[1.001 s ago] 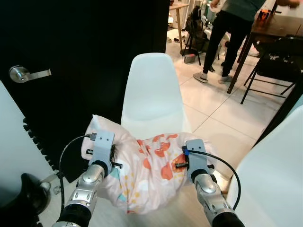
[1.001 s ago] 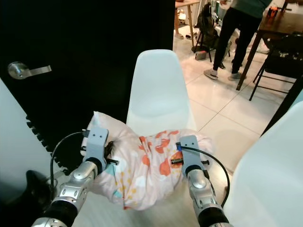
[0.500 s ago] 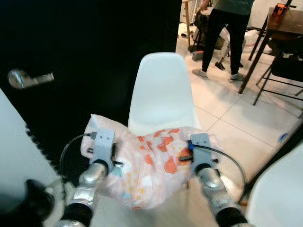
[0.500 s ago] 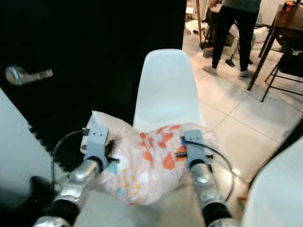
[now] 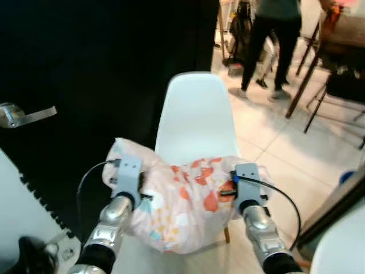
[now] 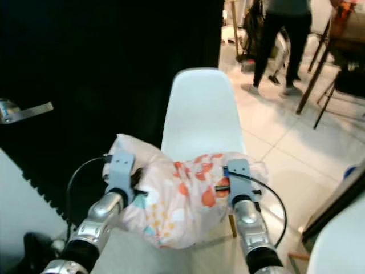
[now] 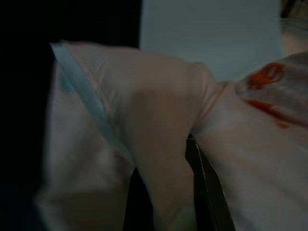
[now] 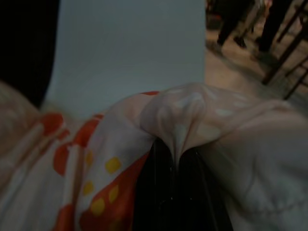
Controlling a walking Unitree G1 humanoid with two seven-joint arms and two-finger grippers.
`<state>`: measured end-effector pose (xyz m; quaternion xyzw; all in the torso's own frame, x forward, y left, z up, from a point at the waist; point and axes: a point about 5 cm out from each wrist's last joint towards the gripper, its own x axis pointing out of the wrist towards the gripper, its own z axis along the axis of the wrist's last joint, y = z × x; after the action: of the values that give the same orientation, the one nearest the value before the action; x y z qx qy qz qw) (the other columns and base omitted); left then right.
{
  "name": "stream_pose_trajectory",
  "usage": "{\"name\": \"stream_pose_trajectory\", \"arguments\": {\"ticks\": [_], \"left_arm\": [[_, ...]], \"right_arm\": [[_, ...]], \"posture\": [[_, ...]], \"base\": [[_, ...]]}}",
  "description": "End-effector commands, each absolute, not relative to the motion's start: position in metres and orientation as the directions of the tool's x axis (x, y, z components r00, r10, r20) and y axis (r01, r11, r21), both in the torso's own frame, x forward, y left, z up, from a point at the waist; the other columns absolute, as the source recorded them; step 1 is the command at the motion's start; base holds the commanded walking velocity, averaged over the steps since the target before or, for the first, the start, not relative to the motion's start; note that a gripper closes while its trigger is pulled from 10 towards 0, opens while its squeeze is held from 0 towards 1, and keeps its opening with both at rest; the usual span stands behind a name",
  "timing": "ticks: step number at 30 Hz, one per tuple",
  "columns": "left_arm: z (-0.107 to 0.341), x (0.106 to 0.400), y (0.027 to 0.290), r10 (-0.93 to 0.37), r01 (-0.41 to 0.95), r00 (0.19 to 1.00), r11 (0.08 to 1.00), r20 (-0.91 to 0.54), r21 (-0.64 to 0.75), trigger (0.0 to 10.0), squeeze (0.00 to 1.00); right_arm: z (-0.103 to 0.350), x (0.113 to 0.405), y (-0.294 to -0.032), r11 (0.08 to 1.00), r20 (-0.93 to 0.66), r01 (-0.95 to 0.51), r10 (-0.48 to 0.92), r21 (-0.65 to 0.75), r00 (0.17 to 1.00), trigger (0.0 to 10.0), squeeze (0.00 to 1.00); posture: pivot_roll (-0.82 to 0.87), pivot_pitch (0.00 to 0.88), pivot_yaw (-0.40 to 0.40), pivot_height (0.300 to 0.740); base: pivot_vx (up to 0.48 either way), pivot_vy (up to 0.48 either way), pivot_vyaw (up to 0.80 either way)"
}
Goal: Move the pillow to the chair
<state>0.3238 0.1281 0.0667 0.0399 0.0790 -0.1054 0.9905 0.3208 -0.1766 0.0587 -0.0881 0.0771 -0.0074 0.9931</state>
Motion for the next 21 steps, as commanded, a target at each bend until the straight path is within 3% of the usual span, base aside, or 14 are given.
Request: {"name": "stream_pose_trajectory", "arguments": {"ticks": [1,14,21], "left_arm": [[0.074,0.3271,0.1313,-0.201,0.212,0.971,0.974,-0.126,0.079,10.0,0.0],[0.0746,0.3284,0.1293,-0.211,0.222,0.97,0.972,-0.124,0.081,10.0,0.0],[0.0743,0.3281,0.1263,-0.219,0.23,0.968,0.97,-0.124,0.079,10.0,0.0]], "right_arm": [[0.061,0.3225,-0.1627,0.986,-0.132,-0.042,0.02,-0.163,0.991,10.0,0.0],[0.0606,0.323,-0.1665,0.988,-0.136,-0.024,0.003,-0.155,0.991,10.0,0.0],[0.0592,0.3211,-0.1704,0.987,-0.14,-0.013,-0.01,-0.158,0.99,10.0,0.0]], "posture": [[-0.01,0.023,0.009,0.74],[-0.02,0.011,0.015,0.74],[-0.02,0.019,0.017,0.74]], "base": [[0.352,0.0,0.0],[0.352,0.0,0.0],[0.352,0.0,-0.47]]}}
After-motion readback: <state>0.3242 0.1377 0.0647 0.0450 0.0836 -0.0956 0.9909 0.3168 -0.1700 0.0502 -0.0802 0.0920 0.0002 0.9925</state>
